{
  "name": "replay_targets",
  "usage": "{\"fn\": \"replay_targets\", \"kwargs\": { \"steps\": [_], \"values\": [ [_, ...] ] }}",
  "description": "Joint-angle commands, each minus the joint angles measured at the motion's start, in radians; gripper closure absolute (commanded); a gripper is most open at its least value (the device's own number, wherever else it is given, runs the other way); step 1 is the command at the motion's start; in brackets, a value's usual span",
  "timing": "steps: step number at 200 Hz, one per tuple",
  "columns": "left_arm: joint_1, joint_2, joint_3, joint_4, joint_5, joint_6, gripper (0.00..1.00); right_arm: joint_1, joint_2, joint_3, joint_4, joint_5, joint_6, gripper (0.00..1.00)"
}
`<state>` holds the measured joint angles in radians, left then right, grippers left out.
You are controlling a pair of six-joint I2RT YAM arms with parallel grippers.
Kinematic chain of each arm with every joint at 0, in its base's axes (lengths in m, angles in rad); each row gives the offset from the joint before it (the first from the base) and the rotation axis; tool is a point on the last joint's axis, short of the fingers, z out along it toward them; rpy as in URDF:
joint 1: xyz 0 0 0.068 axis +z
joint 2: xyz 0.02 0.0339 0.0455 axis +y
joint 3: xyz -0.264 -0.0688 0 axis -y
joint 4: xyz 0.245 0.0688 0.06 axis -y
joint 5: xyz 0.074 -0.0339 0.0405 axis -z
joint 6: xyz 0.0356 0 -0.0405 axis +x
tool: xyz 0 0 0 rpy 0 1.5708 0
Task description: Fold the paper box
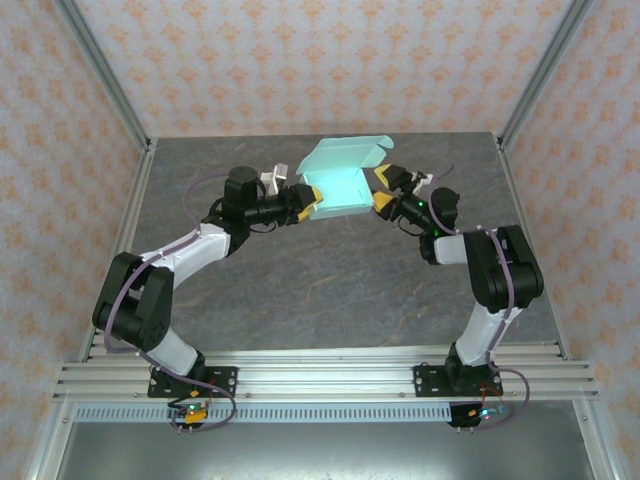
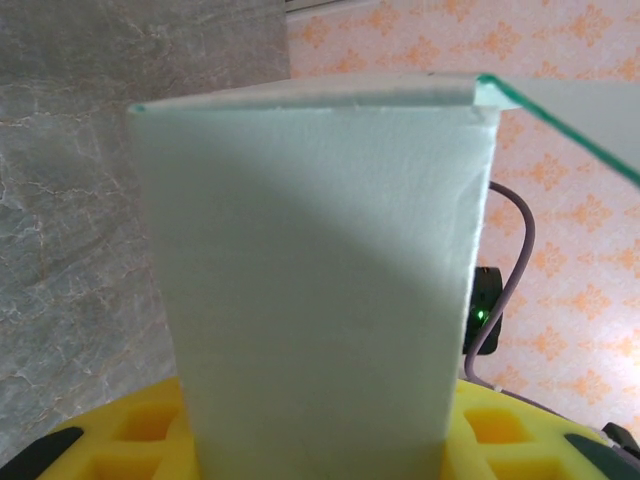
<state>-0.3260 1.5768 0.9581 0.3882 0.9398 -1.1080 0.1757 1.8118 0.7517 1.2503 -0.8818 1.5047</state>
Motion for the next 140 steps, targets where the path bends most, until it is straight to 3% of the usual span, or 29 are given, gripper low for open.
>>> {"fn": "replay_targets", "kwargs": {
  "steps": [1,50,92,140],
  "values": [
    [0.009,0.011,0.024,0.092,0.012,-0.064,0.73,0.042,0.011,0.036,0.152,0.053,0.108,0.18],
    [0.009,0.051,0.018,0.184,-0.012,-0.143,0.73,0.056,0.02,0.03,0.152,0.098,0.139,0.22],
    [0.009,0.053,0.014,0.201,-0.006,-0.149,0.73,0.059,0.036,0.055,0.152,0.099,0.151,0.39],
    [0.006,0.043,0.004,0.184,0.008,-0.135,0.73,0.059,0.056,0.089,0.151,0.092,0.165,0.41]
  ]
}}
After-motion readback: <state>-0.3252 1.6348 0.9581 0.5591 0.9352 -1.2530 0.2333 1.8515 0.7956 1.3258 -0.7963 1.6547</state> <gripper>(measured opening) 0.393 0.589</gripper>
